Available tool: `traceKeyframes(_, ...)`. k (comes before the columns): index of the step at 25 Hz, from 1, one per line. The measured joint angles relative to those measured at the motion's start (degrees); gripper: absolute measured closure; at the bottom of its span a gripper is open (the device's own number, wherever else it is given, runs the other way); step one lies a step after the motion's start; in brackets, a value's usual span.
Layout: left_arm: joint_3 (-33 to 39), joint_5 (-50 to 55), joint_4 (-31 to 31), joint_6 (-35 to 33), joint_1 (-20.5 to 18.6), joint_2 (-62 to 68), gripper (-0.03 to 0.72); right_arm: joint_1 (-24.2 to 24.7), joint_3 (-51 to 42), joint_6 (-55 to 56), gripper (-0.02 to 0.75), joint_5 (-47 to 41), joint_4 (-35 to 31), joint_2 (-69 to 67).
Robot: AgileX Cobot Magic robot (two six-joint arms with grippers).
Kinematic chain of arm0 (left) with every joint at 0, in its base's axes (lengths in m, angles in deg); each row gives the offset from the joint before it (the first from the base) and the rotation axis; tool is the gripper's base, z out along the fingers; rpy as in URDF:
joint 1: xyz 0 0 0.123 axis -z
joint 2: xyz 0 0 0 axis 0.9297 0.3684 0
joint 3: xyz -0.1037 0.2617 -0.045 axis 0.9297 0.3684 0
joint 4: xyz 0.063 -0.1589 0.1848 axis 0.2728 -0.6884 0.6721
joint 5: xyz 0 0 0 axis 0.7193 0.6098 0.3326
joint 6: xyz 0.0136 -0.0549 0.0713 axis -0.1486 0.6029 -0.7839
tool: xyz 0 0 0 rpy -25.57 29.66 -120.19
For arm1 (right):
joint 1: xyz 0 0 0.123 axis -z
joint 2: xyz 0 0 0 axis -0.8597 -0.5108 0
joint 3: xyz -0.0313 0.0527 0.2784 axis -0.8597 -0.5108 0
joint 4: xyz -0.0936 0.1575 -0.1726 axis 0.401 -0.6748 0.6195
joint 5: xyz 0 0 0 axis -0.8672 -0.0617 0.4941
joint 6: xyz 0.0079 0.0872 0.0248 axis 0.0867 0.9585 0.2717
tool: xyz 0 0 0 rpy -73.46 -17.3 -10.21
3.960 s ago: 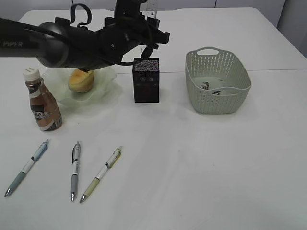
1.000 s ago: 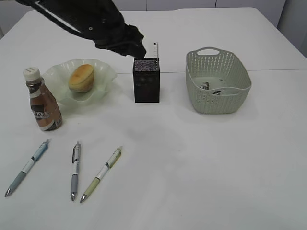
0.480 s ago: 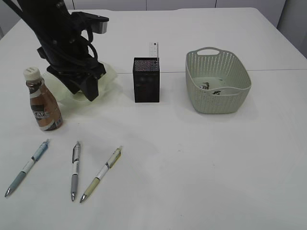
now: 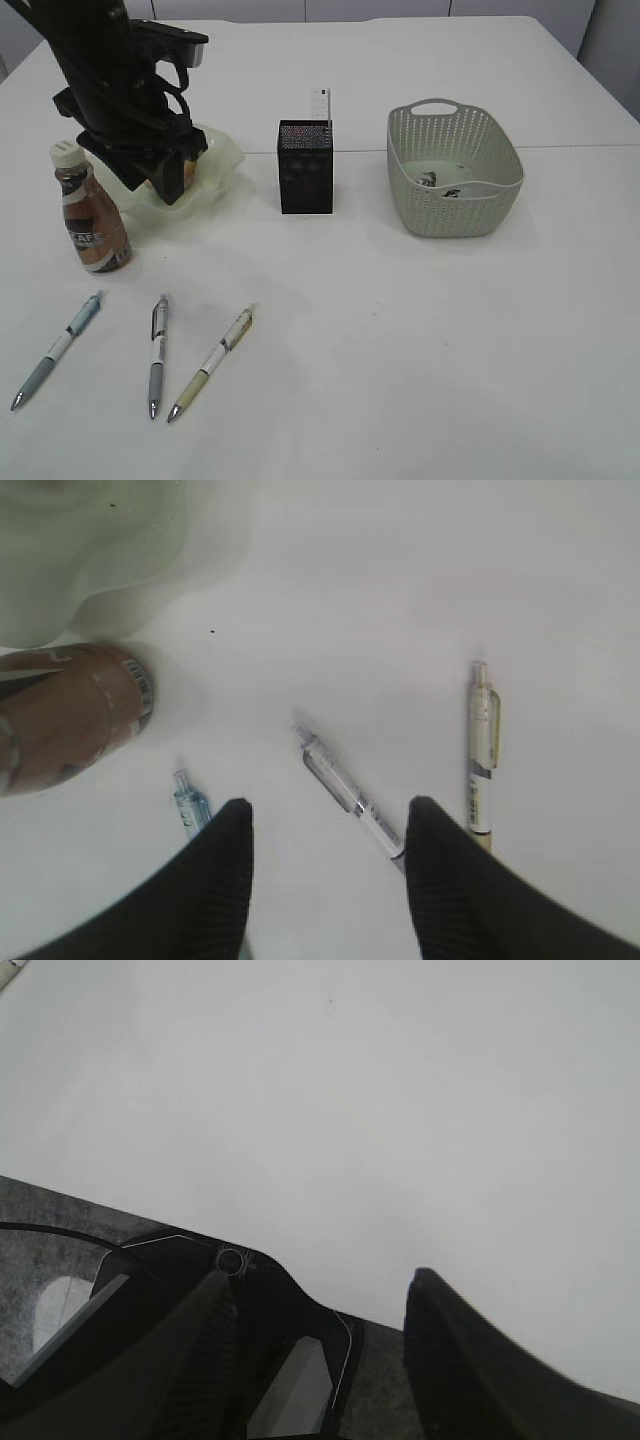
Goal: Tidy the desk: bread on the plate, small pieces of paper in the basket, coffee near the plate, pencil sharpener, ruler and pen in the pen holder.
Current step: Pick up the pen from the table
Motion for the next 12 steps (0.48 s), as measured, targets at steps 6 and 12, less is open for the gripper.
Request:
traceKeyframes(6, 5.0, 0.0, 0.0, 0.3, -0.7, -4.2, 0.333, 0.0, 0.0, 0.0, 0.309, 0.0, -0.1, 0.0)
traceKeyframes(12, 15.9, 0.1, 0.1, 1.1, -0.7, -12.8, 0.333, 0.0, 0.0, 0.0, 0.309, 0.0, -0.2, 0.0)
